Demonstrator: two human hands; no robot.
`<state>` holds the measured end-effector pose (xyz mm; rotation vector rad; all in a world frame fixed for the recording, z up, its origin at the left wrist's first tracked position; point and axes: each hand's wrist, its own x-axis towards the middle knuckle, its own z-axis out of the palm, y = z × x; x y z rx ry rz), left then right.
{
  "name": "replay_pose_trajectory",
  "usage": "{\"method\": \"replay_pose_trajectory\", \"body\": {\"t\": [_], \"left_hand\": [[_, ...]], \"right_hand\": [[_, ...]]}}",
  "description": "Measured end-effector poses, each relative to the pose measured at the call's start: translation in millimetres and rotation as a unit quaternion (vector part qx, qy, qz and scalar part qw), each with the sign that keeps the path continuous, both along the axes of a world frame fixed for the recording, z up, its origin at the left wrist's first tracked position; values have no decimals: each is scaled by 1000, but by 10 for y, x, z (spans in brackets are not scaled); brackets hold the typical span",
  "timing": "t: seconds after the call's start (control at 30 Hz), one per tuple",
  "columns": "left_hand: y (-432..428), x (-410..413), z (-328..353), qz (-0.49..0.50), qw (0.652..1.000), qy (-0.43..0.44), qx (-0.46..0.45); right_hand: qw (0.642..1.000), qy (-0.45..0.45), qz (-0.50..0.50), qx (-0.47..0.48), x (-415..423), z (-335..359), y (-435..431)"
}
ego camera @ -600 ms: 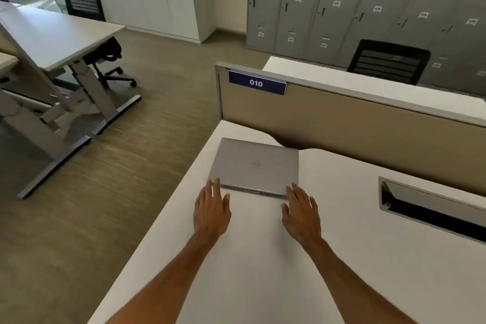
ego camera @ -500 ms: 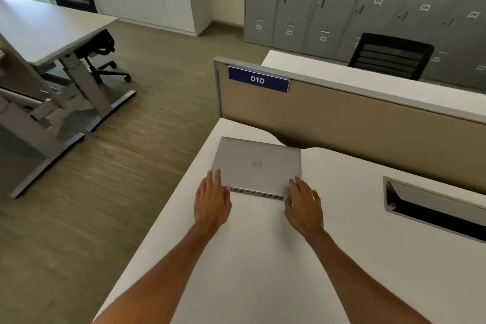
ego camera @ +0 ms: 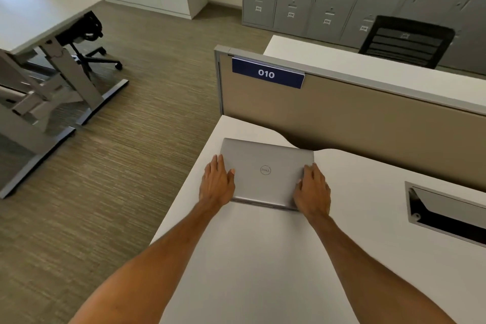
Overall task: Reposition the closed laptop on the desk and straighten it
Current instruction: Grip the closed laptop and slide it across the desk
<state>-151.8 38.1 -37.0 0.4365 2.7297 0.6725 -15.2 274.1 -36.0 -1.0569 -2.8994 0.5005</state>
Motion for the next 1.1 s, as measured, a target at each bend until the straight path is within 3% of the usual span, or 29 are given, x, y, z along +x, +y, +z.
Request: {"method": "replay_pose_trajectory", "body": {"t": [0.43, 0.63, 0.77, 0.97, 1.1], "left_hand": [[207, -161, 20, 56, 998, -3, 31], [331, -191, 132, 118, 990, -46, 59], [355, -312, 169, 223, 958, -122, 133], [267, -509, 141, 349, 853, -251, 297], [236, -437, 159, 326, 854, -258, 312]], "right_hand": [[996, 1, -78, -47, -189, -8, 92], [966, 46, -205, -150, -339, 60, 163], [948, 45, -250, -190, -416, 50, 214], [893, 101, -343, -273, -467, 28, 365], [873, 120, -377, -283, -429, 53, 397]]}}
